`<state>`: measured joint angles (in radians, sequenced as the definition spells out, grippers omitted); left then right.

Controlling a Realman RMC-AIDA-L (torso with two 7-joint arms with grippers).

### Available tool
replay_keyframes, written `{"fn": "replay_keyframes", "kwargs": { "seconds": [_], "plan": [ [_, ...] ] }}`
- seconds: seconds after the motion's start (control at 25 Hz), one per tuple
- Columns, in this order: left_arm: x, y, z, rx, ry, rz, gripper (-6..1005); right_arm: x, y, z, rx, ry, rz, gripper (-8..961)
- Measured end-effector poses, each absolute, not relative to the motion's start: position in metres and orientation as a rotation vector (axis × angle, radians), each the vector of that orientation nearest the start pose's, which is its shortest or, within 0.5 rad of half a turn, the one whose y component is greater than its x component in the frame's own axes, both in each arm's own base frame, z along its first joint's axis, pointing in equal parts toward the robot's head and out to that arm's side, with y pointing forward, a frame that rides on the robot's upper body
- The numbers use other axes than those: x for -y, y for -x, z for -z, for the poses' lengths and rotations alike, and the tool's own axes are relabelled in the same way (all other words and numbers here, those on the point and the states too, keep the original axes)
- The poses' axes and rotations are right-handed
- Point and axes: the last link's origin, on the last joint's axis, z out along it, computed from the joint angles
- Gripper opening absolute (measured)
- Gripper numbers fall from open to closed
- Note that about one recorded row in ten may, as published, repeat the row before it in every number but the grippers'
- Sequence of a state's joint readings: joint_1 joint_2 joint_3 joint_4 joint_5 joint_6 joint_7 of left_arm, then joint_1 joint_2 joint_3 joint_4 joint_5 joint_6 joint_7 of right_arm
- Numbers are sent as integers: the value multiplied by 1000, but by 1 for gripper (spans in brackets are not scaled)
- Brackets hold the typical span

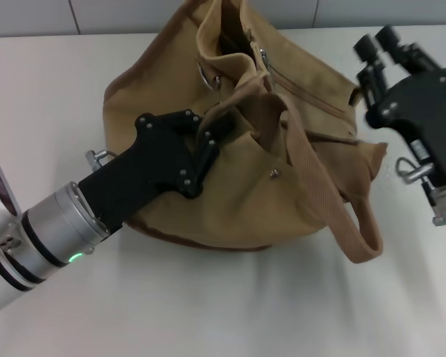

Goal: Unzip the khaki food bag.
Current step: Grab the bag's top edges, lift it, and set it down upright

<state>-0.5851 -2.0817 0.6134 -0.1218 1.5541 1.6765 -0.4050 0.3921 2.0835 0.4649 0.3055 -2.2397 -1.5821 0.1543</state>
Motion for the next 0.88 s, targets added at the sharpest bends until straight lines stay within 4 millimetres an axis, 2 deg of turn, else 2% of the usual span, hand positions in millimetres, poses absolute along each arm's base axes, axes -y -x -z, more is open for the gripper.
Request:
{"fn": "replay_keyframes", "kwargs": {
  "seconds": [0.04, 0.2, 0.24, 0.28, 0.4, 0.44, 0.48, 0.6, 0.64, 0.76, 0.84, 0.88],
  "plan": [
    [-277, 229, 67, 197, 2290, 1277, 61, -286, -246, 33, -298, 1760, -1266, 240],
    [-278, 229, 67, 198, 2293, 1270, 61, -294, -251, 19, -357, 1812, -1350, 410],
    [-278, 229, 67, 194, 2297, 1268, 61, -296, -254, 7, -339, 1879, -1398, 420],
    [-278, 229, 67, 194, 2297, 1268, 61, -296, -254, 7, -339, 1879, -1398, 430],
    [-277, 228, 70, 168, 2338, 1254, 61, -290, -257, -12, -250, 1976, -1427, 460],
    [-277, 228, 71, 155, 2357, 1248, 61, -286, -263, -25, -197, 2062, -1390, 471],
    [-277, 227, 71, 141, 2370, 1244, 61, -286, -263, -25, -197, 2062, -1390, 481],
    [-281, 224, 70, 113, 2389, 1243, 61, -285, -271, -38, -183, 2238, -1294, 511],
    [-287, 222, 66, 74, 2403, 1235, 61, -286, -276, -44, -209, 2306, -1220, 521],
    [-297, 223, 55, 40, 2402, 1219, 61, -287, -279, -45, -236, 2312, -1191, 543],
    [-309, 227, 38, 23, 2373, 1193, 61, -287, -283, -41, -273, 2292, -1171, 558],
    [-320, 233, 19, 20, 2332, 1164, 61, -289, -284, -39, -289, 2286, -1163, 558]
  ]
}}
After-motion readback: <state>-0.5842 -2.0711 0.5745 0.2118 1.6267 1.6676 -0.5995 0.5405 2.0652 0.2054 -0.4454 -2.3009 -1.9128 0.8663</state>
